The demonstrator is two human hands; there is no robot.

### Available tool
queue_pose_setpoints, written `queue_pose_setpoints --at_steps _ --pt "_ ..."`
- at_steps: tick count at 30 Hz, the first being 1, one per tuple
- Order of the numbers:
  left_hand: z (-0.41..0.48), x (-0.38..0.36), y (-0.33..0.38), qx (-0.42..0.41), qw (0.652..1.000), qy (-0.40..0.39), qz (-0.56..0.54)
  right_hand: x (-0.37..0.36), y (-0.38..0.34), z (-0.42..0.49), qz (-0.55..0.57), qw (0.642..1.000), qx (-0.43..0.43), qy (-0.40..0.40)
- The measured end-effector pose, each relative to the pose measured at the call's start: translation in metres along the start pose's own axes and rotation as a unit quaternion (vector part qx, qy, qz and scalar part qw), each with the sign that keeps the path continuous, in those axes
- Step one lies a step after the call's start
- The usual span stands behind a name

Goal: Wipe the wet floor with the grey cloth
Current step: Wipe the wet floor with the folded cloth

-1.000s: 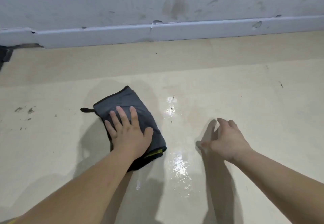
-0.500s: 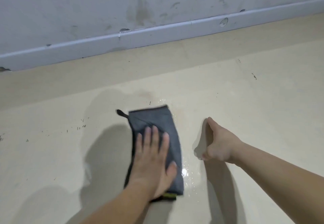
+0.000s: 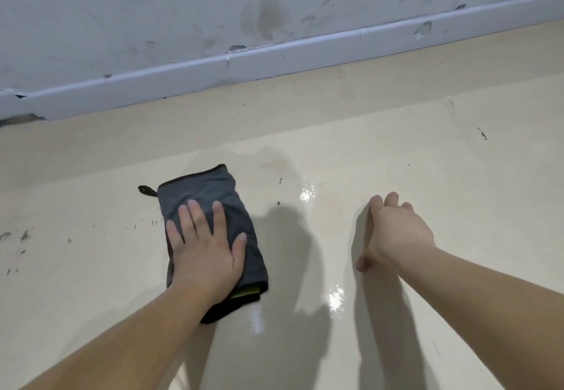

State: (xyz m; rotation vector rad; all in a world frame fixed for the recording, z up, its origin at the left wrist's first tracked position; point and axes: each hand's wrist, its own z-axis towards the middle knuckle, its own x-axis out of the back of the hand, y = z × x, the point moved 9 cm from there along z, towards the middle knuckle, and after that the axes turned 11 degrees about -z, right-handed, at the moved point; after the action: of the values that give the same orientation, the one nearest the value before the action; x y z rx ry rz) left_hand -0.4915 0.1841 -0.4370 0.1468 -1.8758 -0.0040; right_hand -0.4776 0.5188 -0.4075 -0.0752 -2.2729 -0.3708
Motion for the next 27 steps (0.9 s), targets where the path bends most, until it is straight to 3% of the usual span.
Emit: queue_pose_setpoints --at_steps 4,8,12,16,20,23,25,27 --pt "0.056 0.015 0.048 0.048 0.998 -0.029 0.017 -0.001 -0.002 0.006 -0.001 1.000 -0.022 -0.007" --pt "0.093 0.012 0.119 0.018 0.999 -0.030 -0.012 -0.001 -0.004 0.008 0.000 1.000 -0.021 0.008" --pt "0.061 0.004 0.189 -0.169 0.985 0.010 -0.017 -0.002 -0.001 0.006 0.020 1.000 0.000 0.018" --pt "-0.011 -0.012 0.215 -0.376 0.927 -0.004 -0.008 -0.010 0.011 0.005 0.065 0.997 0.026 0.017" --pt "-0.053 -0.025 0.191 -0.465 0.885 -0.029 -0.001 -0.014 0.016 0.005 0.086 0.996 0.040 -0.001" --pt "-0.041 -0.018 0.146 -0.401 0.915 -0.026 -0.017 -0.012 0.010 -0.001 0.057 0.997 0.041 -0.014" --pt "-0.024 -0.013 0.106 -0.248 0.968 0.000 -0.038 -0.011 0.009 -0.003 0.049 0.998 0.033 -0.017" --pt "-0.034 -0.015 0.079 -0.106 0.993 0.026 -0.053 -0.010 0.007 -0.006 0.050 0.998 0.024 -0.011"
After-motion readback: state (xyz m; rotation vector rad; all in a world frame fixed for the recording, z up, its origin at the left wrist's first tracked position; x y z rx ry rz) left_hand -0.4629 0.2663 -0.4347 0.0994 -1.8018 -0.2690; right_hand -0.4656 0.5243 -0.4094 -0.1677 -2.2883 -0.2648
